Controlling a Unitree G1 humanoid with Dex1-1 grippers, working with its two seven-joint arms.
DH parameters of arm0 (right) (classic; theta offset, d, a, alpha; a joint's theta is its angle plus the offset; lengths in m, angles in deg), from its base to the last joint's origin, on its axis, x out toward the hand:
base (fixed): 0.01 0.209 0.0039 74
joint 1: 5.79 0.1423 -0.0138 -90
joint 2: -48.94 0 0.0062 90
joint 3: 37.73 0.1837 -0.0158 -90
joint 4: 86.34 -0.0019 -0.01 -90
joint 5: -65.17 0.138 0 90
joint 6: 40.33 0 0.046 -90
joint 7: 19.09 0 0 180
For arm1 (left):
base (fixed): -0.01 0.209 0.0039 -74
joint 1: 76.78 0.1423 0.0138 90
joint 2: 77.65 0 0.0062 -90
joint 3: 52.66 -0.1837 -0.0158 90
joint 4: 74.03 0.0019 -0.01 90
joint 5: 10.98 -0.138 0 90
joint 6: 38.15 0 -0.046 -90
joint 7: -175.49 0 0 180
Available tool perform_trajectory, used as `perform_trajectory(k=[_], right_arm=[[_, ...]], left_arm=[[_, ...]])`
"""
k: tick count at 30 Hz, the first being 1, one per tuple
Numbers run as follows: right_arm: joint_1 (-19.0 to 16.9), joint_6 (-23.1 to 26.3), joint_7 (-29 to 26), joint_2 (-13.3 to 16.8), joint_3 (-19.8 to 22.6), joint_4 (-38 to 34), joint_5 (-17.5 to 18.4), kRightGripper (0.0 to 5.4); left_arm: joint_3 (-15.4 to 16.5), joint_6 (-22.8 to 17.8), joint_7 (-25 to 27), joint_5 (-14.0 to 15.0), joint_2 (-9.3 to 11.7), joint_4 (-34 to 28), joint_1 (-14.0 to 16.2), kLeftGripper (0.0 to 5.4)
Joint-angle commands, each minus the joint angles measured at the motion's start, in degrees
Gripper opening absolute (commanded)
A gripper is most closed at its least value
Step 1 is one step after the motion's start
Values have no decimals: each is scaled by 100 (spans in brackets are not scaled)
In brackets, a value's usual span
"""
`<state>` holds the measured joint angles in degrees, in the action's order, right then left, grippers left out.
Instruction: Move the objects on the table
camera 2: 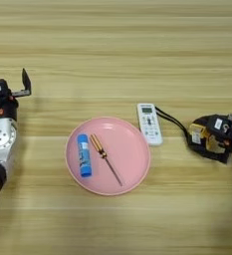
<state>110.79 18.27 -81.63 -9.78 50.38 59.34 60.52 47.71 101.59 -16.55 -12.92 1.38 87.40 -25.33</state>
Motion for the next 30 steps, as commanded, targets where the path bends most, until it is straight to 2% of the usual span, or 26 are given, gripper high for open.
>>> perform_trajectory(k=[1,10,11,16,19,23,26,30], right_arm=[[86,-12,57,39,-215,117,-235,431],[198,-42,135,-272,-455,338,-276,431],[198,-46,133,-293,-463,340,-262,459],[218,-21,64,-394,-407,317,-94,510],[277,26,8,-471,-284,270,129,536],[371,165,-159,-603,-21,101,575,536],[414,323,-393,-726,237,-189,1055,536],[337,495,-545,-794,360,-601,1343,536]], left_arm=[[-17,-84,17,-17,-28,9,-78,540],[-3,-109,31,-4,-21,27,-90,540],[-1,-109,34,-3,-19,27,-90,540],[0,-110,36,-6,-16,27,-90,540],[0,-109,35,-8,-17,27,-90,540],[-1,-107,37,-8,-15,29,-90,540],[-4,-107,33,-12,-16,30,-92,540],[-4,-108,33,-13,-16,31,-94,540]])
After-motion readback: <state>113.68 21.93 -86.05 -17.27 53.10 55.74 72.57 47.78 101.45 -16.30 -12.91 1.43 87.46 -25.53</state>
